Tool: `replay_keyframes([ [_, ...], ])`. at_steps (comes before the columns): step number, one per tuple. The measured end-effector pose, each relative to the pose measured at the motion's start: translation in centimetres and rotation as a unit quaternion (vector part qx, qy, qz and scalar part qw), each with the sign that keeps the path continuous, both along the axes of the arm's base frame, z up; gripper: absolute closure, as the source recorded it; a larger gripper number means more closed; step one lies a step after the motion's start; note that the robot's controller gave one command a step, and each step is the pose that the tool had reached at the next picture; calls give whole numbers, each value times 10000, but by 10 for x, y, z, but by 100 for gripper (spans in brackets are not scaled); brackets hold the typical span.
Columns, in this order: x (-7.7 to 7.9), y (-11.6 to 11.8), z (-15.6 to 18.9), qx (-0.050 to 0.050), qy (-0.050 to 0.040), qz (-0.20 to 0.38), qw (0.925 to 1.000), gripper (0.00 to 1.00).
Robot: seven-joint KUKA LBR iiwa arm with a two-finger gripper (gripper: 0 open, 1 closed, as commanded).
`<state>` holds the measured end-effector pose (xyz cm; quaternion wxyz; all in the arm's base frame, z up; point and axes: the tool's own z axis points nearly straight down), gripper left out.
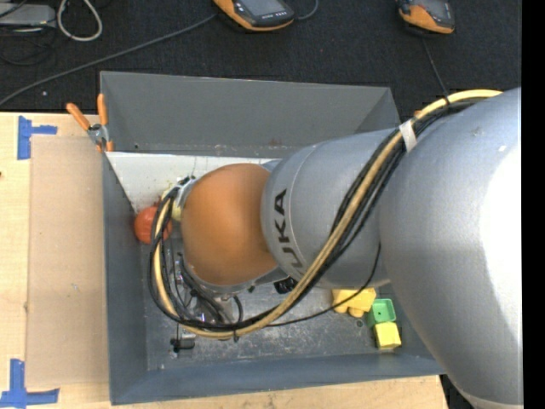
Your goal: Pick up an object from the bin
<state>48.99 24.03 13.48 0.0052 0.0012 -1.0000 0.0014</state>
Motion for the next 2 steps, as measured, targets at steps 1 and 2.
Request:
replay_keyframes([
  [1,2,-1,4,11,-34,-24,10000,0],
  [2,5,-65,-10,4,-12,-36,10000,0],
])
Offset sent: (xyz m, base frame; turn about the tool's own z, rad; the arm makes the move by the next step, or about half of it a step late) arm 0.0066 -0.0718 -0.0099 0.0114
